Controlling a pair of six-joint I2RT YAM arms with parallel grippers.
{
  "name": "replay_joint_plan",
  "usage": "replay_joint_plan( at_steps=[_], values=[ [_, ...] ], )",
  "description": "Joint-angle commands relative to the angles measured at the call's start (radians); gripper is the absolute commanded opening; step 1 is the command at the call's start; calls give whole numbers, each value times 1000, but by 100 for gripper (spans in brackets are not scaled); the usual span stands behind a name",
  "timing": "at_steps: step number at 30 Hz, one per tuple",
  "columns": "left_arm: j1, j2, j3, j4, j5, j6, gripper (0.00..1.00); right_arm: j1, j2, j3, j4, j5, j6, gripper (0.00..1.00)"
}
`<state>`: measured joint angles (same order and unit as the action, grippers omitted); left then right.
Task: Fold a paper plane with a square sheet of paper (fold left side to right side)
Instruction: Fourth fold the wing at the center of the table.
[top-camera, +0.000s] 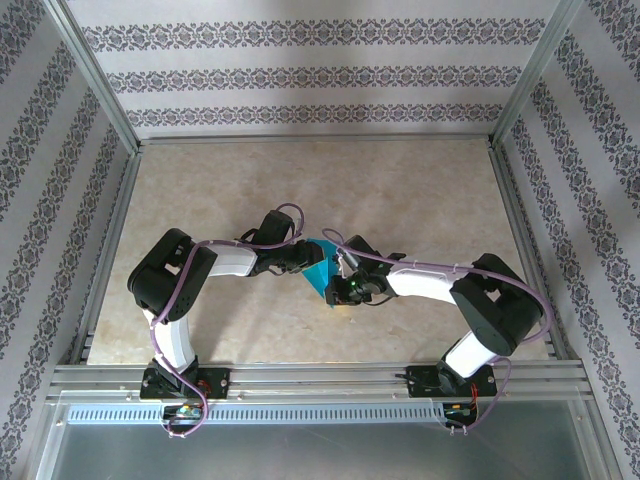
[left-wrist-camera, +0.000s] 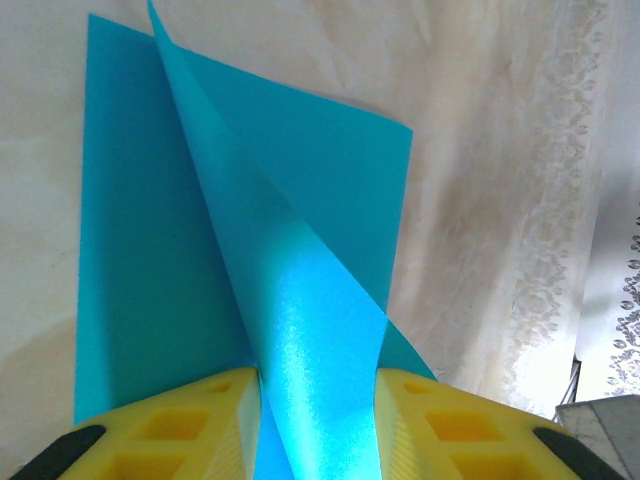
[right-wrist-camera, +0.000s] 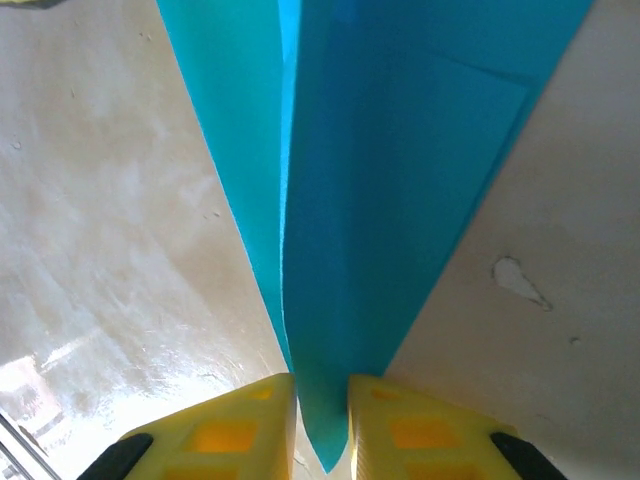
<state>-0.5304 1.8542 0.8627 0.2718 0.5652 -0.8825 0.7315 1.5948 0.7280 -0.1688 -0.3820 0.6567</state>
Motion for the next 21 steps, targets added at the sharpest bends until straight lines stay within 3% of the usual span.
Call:
replay_joint_plan(
  at_steps=[1,12,21],
  values=[
    [-10,1,-1,-80,-45,28,36,12,21,8,-19,20,4,20],
    [-10,1,-3,-80,-42,30,36,14,45,14,-27,25,-6,12],
    [-10,1,-5,-77,-45,29,36,14,27,20,-34,13,-14,16]
  ],
)
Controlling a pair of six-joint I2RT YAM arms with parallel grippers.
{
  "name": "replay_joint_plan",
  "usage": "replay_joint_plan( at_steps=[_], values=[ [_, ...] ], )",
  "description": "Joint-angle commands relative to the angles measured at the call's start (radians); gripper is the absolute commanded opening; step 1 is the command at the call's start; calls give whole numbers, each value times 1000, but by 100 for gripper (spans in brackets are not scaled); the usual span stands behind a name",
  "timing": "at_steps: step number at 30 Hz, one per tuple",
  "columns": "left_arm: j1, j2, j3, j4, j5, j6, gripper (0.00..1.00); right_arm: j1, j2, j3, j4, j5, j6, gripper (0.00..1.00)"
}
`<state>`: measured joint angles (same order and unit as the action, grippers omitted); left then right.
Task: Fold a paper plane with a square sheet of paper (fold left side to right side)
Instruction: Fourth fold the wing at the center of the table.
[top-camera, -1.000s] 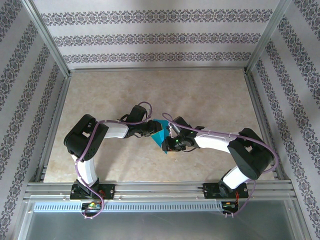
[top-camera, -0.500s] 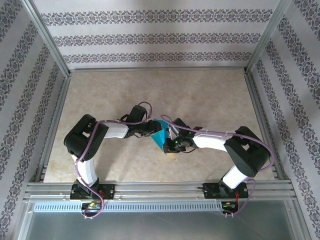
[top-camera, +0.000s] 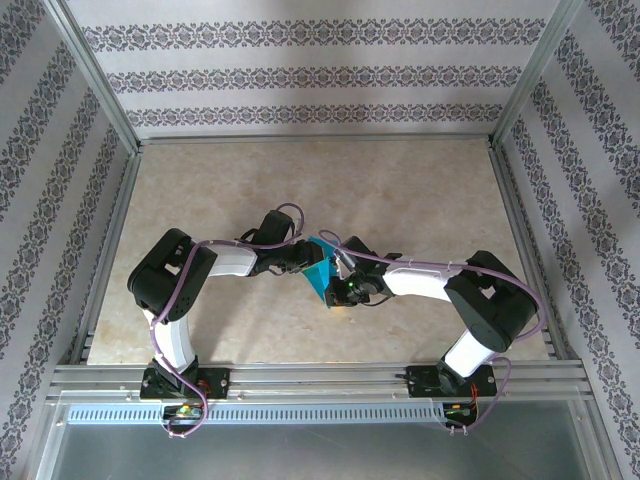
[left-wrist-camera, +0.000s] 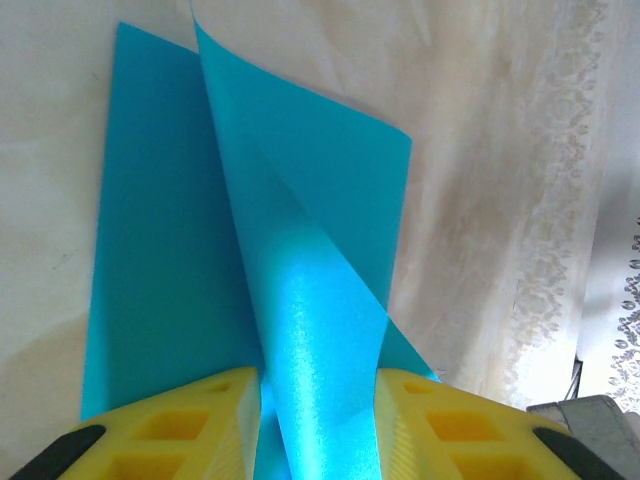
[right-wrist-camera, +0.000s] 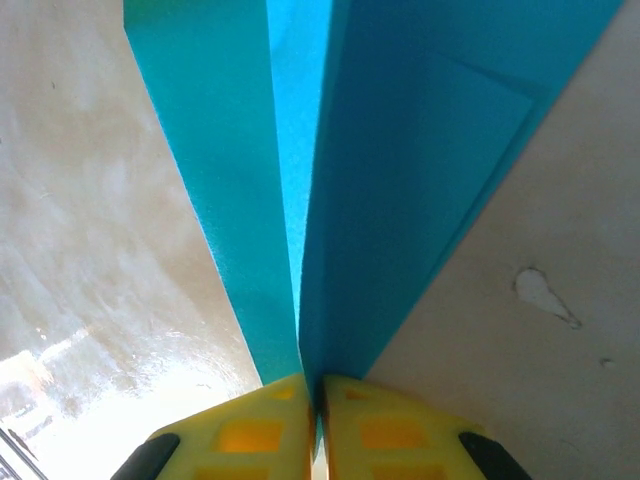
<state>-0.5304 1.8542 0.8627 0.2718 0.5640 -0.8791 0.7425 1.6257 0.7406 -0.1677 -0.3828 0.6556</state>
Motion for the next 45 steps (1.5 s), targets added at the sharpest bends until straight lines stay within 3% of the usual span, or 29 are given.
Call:
replay_joint_plan(
  at_steps=[1,8,20,32,37,45],
  values=[
    [-11,1,-5,-77,-44,26,36,-1,-18,10,-39,10,-14,17],
    [-10,3,-6,-74,-42,26,36,-33,-77,38,-86,1,-31,22],
    [-10,0,-1,-81,-41,29,36,-18,-2,51,-71,-8,-9,22],
    [-10,3,-1,-83,-42,31,36,-12,17,52,-61,-21,-8,10],
    [-10,1,-1,-84,-42,31,36,-9,3,60,-78,-19,-14,19],
    [-11,1,-2,-82,-41,32,36,-26,-29,76,-93,-11,-23,20]
  ],
)
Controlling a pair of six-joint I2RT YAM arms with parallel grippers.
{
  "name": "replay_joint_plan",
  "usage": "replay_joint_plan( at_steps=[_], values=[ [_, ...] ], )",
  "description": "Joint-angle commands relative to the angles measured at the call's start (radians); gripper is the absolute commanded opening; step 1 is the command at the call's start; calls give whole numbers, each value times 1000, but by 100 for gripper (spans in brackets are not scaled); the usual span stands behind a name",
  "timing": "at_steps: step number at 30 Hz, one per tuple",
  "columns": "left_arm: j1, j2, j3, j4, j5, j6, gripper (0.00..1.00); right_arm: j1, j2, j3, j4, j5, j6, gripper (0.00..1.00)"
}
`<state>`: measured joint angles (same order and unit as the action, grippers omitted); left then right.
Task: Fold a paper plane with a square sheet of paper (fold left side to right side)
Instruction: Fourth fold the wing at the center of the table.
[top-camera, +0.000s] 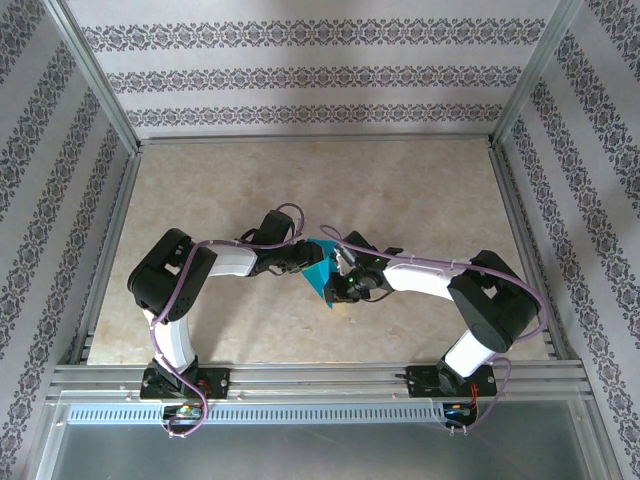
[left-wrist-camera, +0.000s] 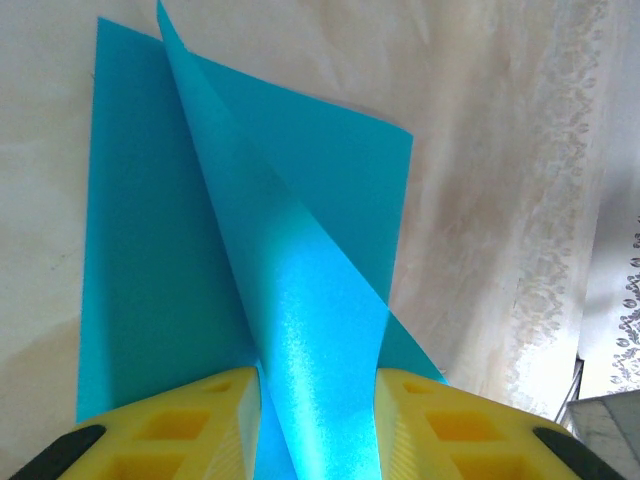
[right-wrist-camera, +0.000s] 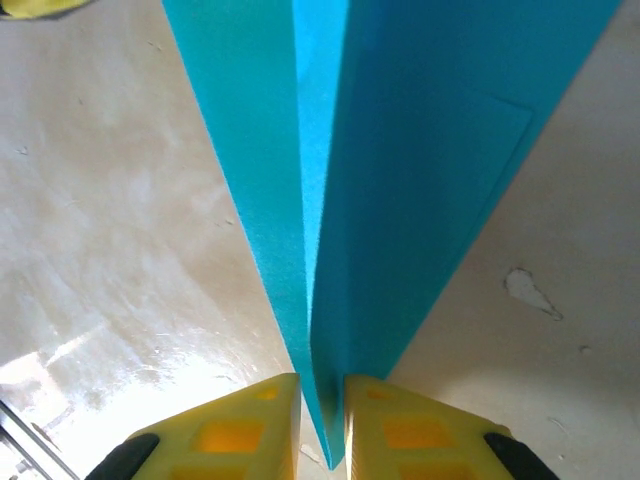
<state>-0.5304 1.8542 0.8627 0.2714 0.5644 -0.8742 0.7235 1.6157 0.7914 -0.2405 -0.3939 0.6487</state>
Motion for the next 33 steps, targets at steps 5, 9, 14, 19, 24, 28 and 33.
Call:
replay_joint_plan(
  at_steps=[5,9,14,19,24,28,33],
  values=[
    [-10,0,-4,-81,-41,27,36,-9,12,36,-14,-4,-18,20],
    [-10,-1,-4,-81,-42,26,36,-9,21,32,-5,-5,-15,15],
    [-10,0,-4,-81,-41,27,36,-5,36,24,2,-3,-15,10],
    [-10,-1,-6,-83,-44,27,36,1,54,22,15,-6,-12,5],
    [-10,-2,-7,-83,-43,28,36,7,67,22,24,-7,-9,5],
    [-10,-5,-11,-84,-47,29,36,4,66,16,23,-6,-7,5],
    [-10,0,-8,-89,-49,31,36,-6,13,12,17,-14,-7,9]
  ],
)
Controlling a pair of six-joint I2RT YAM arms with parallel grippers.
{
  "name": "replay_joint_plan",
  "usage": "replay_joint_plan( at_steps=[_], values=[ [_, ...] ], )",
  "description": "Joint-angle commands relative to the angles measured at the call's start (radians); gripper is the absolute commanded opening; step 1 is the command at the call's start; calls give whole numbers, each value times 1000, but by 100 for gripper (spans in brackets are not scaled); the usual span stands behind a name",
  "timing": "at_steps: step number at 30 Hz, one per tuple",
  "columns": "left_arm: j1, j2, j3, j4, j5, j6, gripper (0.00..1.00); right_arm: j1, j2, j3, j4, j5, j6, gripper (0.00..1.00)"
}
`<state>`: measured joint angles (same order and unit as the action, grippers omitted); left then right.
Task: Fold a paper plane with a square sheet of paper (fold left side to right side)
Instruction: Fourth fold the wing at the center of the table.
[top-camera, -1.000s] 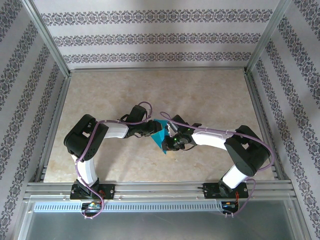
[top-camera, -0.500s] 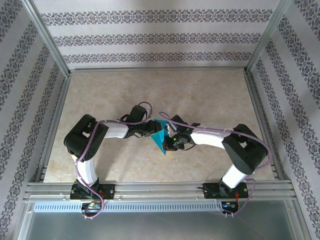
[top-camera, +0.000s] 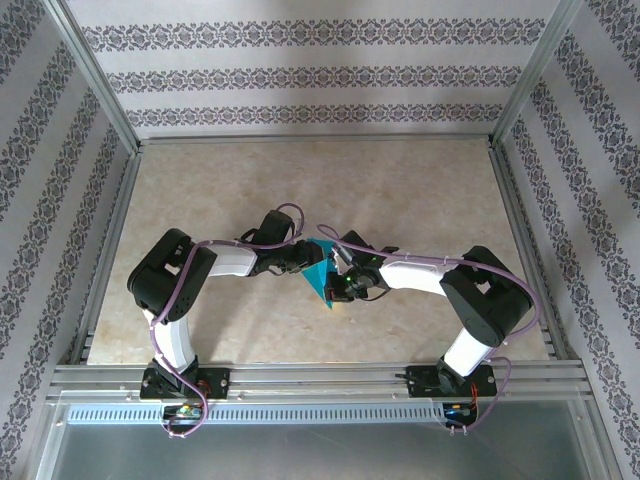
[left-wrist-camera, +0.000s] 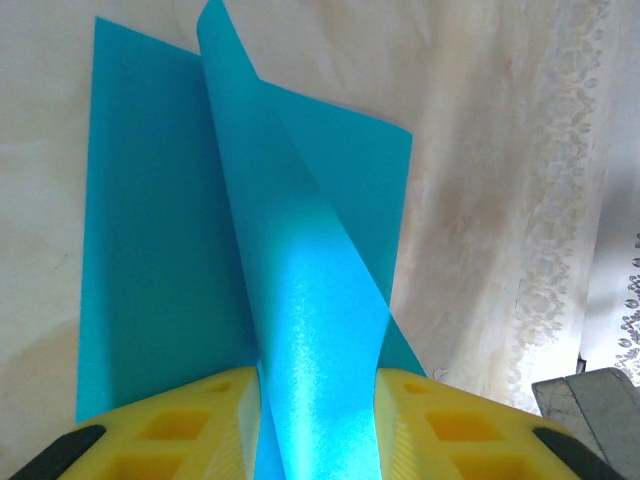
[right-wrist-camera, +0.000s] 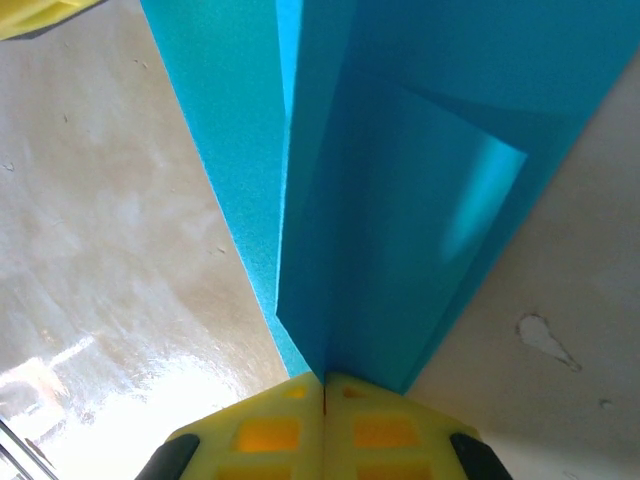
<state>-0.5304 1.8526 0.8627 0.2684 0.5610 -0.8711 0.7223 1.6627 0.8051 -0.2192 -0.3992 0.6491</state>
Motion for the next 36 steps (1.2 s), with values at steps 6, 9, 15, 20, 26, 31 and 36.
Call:
replay_joint_plan(
  at_steps=[6,9,15,20,26,31,36],
  values=[
    [-10,2,-8,-89,-48,27,36,-37,-121,0,-13,-50,-27,25],
    [-10,0,-7,-89,-48,28,36,-73,-140,-6,2,-84,-37,31],
    [-10,-1,-7,-89,-48,27,36,-162,-131,-12,101,-130,-21,32],
    [-10,-1,-7,-87,-46,26,36,-181,-90,5,161,-129,0,33],
    [-10,-2,-7,-87,-46,26,36,-184,-34,14,201,-128,13,32],
    [-10,-2,-5,-89,-47,29,36,-181,3,14,228,-148,21,31],
    [-10,-2,-4,-91,-46,30,36,-178,27,17,239,-150,26,26]
  ],
)
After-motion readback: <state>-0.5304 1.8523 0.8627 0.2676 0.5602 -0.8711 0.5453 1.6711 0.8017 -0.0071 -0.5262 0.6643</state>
